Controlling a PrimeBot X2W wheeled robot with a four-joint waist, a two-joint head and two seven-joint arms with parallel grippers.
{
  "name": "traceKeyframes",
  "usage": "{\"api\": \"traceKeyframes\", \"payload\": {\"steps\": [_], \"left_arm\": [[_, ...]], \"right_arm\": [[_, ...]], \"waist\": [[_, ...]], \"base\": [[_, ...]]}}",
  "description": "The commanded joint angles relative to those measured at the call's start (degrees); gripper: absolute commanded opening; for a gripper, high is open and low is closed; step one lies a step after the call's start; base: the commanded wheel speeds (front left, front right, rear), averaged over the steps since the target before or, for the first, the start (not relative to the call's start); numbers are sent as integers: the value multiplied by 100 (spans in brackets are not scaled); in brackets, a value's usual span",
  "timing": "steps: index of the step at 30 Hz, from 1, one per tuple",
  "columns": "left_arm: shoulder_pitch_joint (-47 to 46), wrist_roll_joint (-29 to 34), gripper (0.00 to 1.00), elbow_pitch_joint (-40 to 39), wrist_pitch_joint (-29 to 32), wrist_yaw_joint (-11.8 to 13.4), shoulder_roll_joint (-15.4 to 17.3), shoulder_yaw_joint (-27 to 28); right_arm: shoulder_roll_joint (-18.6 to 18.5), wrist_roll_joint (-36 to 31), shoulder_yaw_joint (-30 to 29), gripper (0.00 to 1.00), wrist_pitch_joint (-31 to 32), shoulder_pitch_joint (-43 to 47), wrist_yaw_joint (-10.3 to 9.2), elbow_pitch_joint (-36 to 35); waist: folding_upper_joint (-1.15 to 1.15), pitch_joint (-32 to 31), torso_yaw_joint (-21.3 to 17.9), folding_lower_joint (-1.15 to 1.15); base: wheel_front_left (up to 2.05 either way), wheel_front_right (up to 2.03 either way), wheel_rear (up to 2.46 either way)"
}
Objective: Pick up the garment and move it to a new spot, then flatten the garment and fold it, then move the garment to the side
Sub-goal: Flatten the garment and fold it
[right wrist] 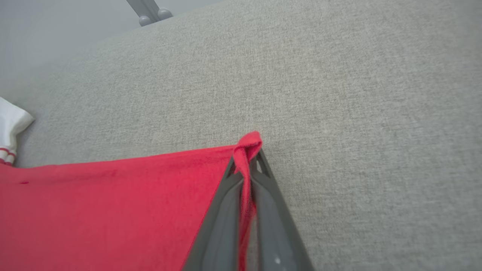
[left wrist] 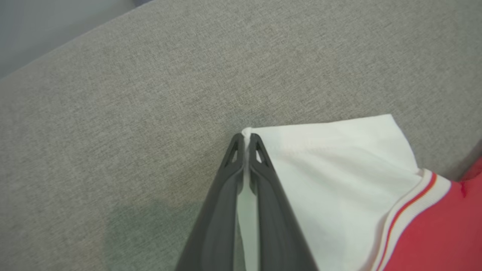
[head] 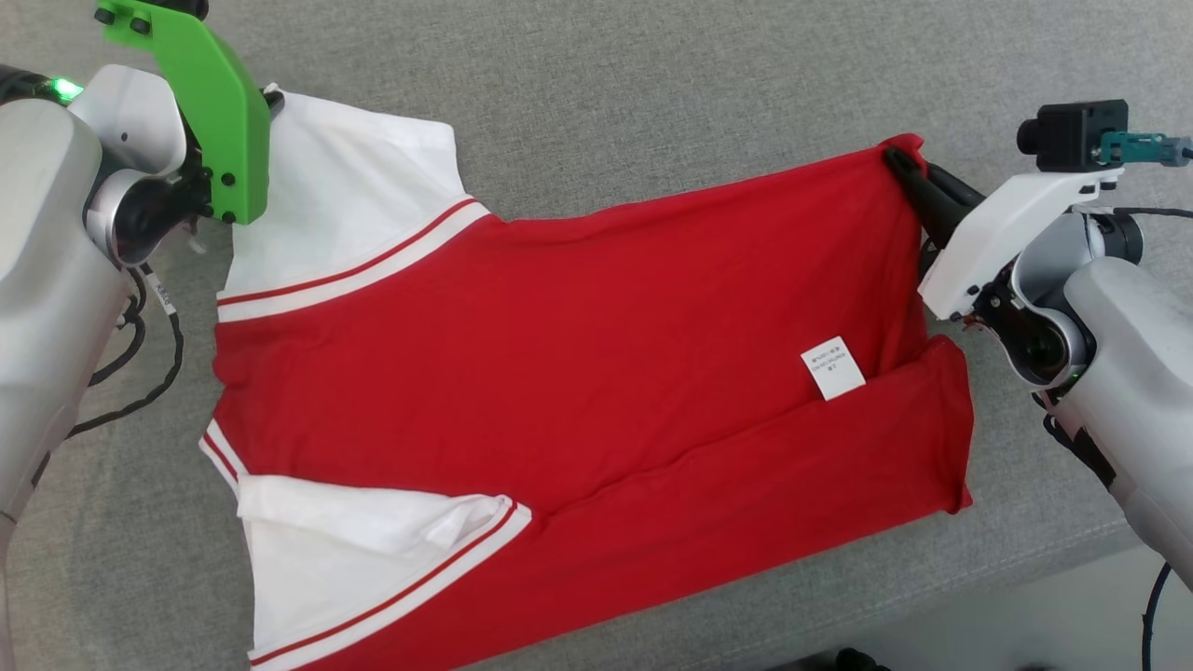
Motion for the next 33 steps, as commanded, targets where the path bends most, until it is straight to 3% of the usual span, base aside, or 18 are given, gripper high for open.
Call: {"api": "traceKeyframes", "payload": {"steps": [1,13,26,33], "left_arm": [[-13,-9,0,42,-85,-17,36,-43],[314,-606,0,-127,-513,-16,71,-364],[979,-1424,0,-1671,-83,-16,989,-873],[1459,-1888,0,-2611,484,-9,1403,-1087]], "right_arm": [[-43,12,5,0,-168,-69,-9,79],[-111,144,307,0,-1223,212,-9,458],[-461,445,587,0,-1588,801,-9,526],[-806,691,1035,0,-1498,1056,-9,375]], "waist": [[0,-139,104,-1],[0,-872,385,-1],[0,-1549,773,-1],[0,-1803,975,-1]], "base": [[0,0,0],[0,0,0],[0,0,0],[0,0,0]]}}
